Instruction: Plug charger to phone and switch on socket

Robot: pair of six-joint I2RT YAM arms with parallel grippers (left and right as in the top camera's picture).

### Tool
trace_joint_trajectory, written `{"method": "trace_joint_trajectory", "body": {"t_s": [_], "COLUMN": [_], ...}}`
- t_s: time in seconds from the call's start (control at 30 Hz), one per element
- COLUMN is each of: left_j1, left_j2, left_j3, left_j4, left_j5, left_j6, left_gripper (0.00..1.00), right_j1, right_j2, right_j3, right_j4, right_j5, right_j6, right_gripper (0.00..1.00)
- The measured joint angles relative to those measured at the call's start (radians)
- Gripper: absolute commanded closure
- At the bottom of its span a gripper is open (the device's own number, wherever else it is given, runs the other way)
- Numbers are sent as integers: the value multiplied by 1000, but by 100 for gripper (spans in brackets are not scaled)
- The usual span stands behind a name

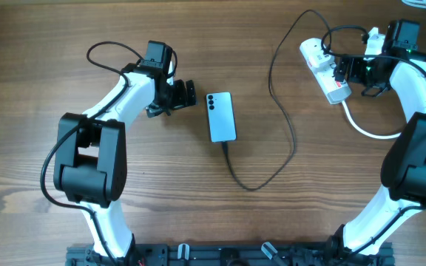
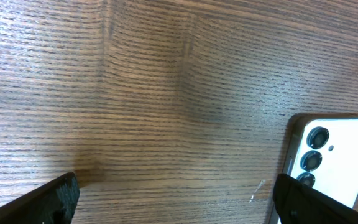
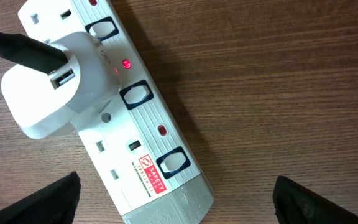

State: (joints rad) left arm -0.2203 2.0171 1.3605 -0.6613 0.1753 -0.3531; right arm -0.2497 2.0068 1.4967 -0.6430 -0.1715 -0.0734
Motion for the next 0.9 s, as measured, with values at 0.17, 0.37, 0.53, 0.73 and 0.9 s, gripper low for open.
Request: {"method": "trace_joint_trajectory", "body": {"t_s": [0.17,0.37,0.53,0.73,0.9], "left_j1": [6,4,-3,-7,-8], "left_j2": [0,0,-2,-64,-98], "left_j3": [0,0,0,0,0], "left_j4": [0,0,0,-22,-22], "left_j5": [0,0,-7,-16,-30], "left_j6": [0,0,0,0,0], "left_gripper": [0,0,0,0,0], "right_j1": [0,0,0,0,0], "right_j2": [0,0,0,0,0], "right_j3": [0,0,0,0,0], "right_j4": [0,0,0,0,0], "right_j5": [0,0,0,0,0], "right_j6": [0,0,0,0,0], "right_gripper": [0,0,0,0,0]}}
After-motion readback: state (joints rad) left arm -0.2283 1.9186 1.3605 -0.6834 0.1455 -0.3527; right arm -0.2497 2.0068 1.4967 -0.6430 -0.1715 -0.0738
